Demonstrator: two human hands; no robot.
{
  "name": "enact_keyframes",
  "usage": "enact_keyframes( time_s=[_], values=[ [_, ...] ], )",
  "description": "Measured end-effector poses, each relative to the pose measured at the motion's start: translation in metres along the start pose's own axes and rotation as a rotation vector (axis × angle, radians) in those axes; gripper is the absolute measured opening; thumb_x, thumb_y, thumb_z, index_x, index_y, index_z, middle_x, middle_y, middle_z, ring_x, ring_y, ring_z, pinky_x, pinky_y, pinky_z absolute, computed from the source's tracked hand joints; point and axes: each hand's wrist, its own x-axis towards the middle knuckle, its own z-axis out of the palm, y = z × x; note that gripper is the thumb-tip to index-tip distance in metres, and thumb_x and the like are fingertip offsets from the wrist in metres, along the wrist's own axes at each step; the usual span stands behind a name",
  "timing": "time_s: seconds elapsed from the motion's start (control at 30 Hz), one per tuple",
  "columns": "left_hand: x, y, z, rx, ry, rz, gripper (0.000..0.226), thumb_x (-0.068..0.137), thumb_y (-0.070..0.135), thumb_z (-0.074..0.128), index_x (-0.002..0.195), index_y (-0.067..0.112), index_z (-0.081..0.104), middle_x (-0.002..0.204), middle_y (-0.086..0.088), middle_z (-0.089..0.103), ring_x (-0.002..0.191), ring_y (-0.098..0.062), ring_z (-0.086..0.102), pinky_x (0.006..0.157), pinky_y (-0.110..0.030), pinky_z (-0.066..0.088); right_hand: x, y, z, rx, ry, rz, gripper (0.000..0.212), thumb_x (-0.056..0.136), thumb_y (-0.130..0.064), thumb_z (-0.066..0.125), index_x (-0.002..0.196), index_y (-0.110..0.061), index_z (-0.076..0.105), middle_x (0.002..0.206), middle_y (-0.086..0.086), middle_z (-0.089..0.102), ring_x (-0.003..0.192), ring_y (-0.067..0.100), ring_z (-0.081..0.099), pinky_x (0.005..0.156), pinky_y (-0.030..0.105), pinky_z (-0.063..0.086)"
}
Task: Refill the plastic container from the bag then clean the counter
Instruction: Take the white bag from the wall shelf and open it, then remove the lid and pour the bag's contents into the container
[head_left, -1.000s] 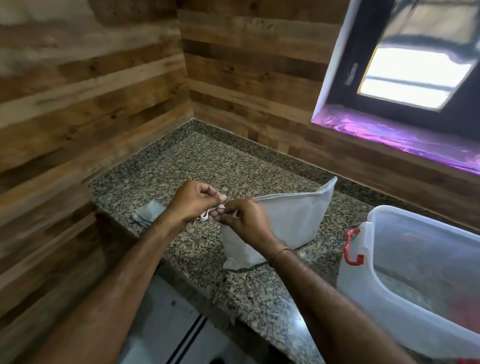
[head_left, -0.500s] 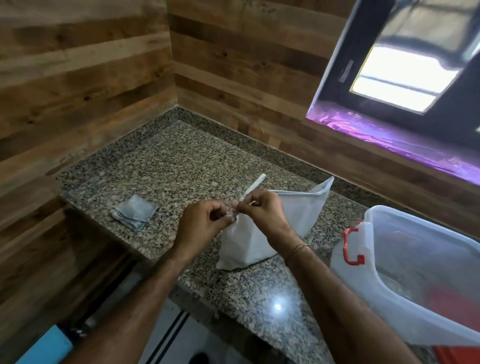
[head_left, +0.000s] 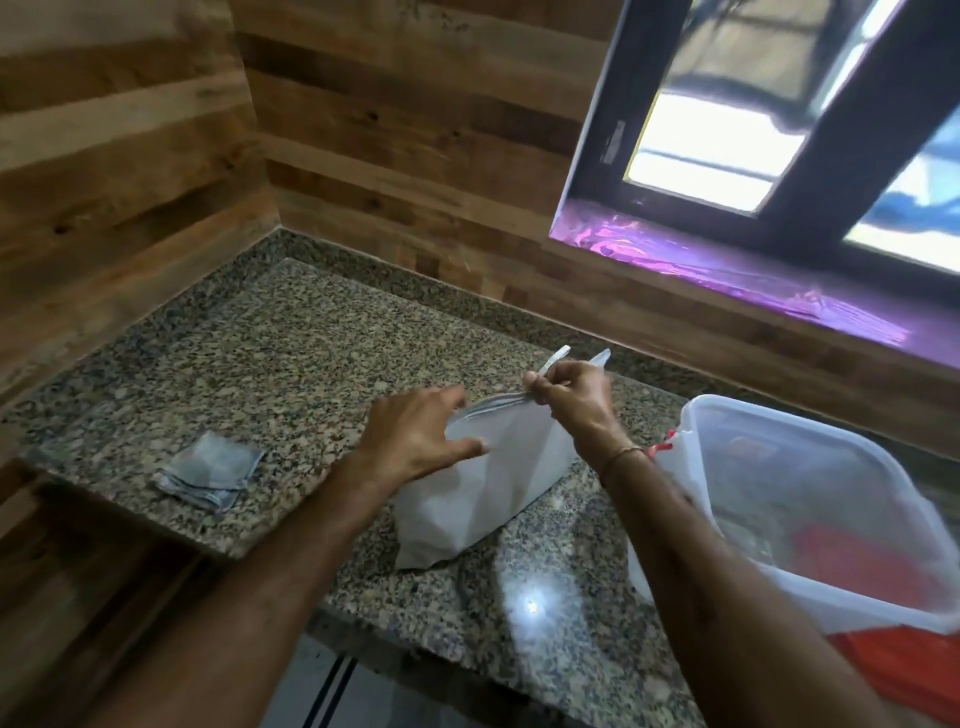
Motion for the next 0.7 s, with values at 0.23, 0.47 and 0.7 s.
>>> enact_keyframes(
  time_s=[0.23, 0.47, 0.7],
  values=[
    [0.003, -0.009, 0.014, 0.110, 0.043, 0.151, 0.032, 0.097, 0.054, 0.062, 0.088, 0.024, 0.070, 0.087, 0.001, 0.072, 0.085, -0.021, 0.070, 0.072, -0.032, 0.050, 0.027, 0.010, -0.044, -0.125, 0.198, 0.103, 0.035, 0.080, -0.032, 0.084, 0.062, -0.006, 0.070, 0.067, 0.013, 0.071, 0.062, 0.017, 0.058, 0.064, 0.033, 0.048],
    [-0.011, -0.037, 0.003, 0.162, 0.081, 0.177, 0.032, 0.095, 0.055, 0.064, 0.085, 0.024, 0.067, 0.079, 0.006, 0.071, 0.078, -0.018, 0.071, 0.061, -0.029, 0.044, 0.055, 0.033, -0.087, 0.053, 0.126, 0.300, 0.039, 0.089, -0.024, 0.076, 0.061, -0.015, 0.050, 0.061, 0.004, 0.052, 0.054, 0.020, 0.054, 0.041, 0.018, 0.036],
    [-0.042, -0.073, 0.004, -0.285, -0.015, -0.102, 0.048, 0.073, 0.064, 0.073, 0.109, 0.032, 0.079, 0.103, 0.016, 0.076, 0.095, -0.010, 0.071, 0.077, -0.031, 0.055, 0.037, 0.029, -0.082, 0.256, -0.253, 0.400, 0.032, 0.099, -0.048, 0.062, 0.079, -0.024, 0.054, 0.060, -0.004, 0.048, 0.043, 0.006, 0.041, 0.043, 0.014, 0.030]
  ],
)
